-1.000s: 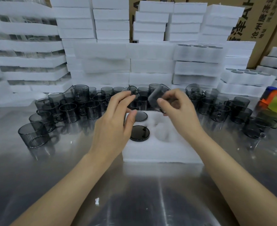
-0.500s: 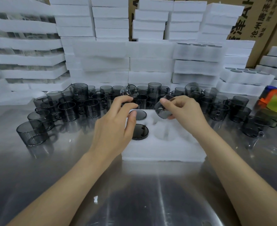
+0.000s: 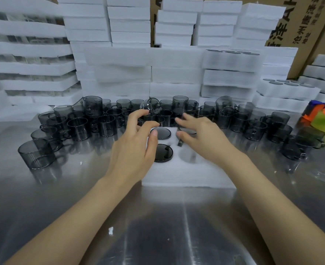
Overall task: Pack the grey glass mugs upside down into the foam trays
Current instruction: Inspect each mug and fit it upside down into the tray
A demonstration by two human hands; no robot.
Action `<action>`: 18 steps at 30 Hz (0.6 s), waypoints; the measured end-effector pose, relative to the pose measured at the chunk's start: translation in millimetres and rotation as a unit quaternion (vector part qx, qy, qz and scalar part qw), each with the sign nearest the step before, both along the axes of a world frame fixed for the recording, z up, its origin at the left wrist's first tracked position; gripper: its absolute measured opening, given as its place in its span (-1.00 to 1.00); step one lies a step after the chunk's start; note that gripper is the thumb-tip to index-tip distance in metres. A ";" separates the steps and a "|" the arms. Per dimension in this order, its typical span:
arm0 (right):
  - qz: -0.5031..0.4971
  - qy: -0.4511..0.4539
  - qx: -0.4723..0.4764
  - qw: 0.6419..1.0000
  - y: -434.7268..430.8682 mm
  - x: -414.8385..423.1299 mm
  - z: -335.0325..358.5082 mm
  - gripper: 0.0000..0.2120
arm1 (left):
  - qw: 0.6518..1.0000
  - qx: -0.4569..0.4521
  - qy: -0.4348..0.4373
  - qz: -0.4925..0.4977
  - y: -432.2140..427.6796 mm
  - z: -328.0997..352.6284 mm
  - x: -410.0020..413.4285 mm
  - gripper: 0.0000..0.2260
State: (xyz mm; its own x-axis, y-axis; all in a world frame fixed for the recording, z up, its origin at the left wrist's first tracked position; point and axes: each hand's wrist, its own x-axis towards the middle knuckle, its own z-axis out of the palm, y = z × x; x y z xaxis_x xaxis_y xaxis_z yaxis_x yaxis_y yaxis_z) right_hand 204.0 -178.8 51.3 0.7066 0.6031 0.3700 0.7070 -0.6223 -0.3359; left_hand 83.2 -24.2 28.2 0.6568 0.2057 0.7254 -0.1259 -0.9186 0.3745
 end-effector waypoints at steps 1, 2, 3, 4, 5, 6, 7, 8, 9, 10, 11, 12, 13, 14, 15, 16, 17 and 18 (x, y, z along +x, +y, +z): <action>0.004 0.007 -0.021 1.000 2.4 -0.3 -0.5 -0.59 | 1.000 -0.002 0.002 -0.001 0.2 -0.6 0.6 -0.75; 0.007 0.016 -0.046 0.999 4.2 0.0 -1.2 -0.59 | 1.000 -0.004 0.004 -0.001 0.4 -1.2 1.1 -0.75; 0.009 0.026 -0.073 0.997 4.7 1.0 -1.9 -0.59 | 1.000 -0.007 0.007 -0.001 0.7 -1.7 1.5 -0.74; 0.011 0.042 -0.102 0.994 4.2 2.2 -2.5 -0.57 | 1.000 -0.011 0.009 -0.001 0.8 -2.2 1.7 -0.73; 0.014 0.062 -0.132 0.989 2.8 3.4 -3.2 -0.56 | 1.000 -0.015 0.011 -0.001 1.0 -2.7 1.9 -0.73; 0.018 0.083 -0.163 0.983 1.0 4.0 -3.9 -0.54 | 1.000 -0.018 0.014 0.000 1.5 -3.4 2.3 -0.72; 0.020 0.098 -0.193 0.976 -0.2 4.0 -4.3 -0.51 | 1.000 -0.020 0.018 0.001 1.9 -4.2 2.8 -0.73; 0.018 0.107 -0.216 0.970 -0.7 3.5 -4.2 -0.47 | 0.999 -0.022 0.023 0.003 2.2 -5.1 3.5 -0.73; 0.013 0.112 -0.229 0.967 -0.3 3.0 -3.8 -0.43 | 0.999 -0.023 0.029 0.003 2.4 -6.1 4.1 -0.74; 0.008 0.116 -0.235 0.965 0.6 2.0 -3.1 -0.39 | 0.999 -0.025 0.034 0.002 2.7 -6.9 4.7 -0.74; 0.003 0.120 -0.235 0.965 2.0 1.2 -2.5 -0.37 | 0.999 -0.026 0.037 0.002 3.1 -7.7 5.3 -0.74; 0.001 0.123 -0.230 0.965 2.8 0.6 -2.1 -0.35 | 0.999 -0.027 0.040 0.001 3.7 -8.2 5.8 -0.73; -0.001 0.125 -0.225 0.966 2.5 -0.5 -2.2 -0.35 | 0.999 -0.028 0.043 0.000 4.1 -8.6 6.3 -0.71; -0.002 0.122 -0.220 0.968 2.1 -2.0 -2.5 -0.34 | 0.999 -0.028 0.045 -0.001 4.5 -8.8 6.5 -0.70; -0.002 0.120 -0.217 0.969 1.5 -3.3 -3.1 -0.34 | 0.998 -0.028 0.048 -0.001 4.7 -8.9 6.7 -0.70; -0.001 0.121 -0.212 0.970 1.2 -4.6 -3.6 -0.34 | 0.998 -0.027 0.050 0.000 4.8 -8.9 6.6 -0.70; 0.001 0.126 -0.200 0.972 0.6 -5.1 -3.3 -0.34 | 0.998 -0.025 0.053 0.002 5.0 -8.5 6.6 -0.70; 0.006 0.137 -0.173 0.975 -0.9 -4.4 -1.8 -0.36 | 0.998 -0.023 0.055 0.005 5.2 -7.6 6.5 -0.70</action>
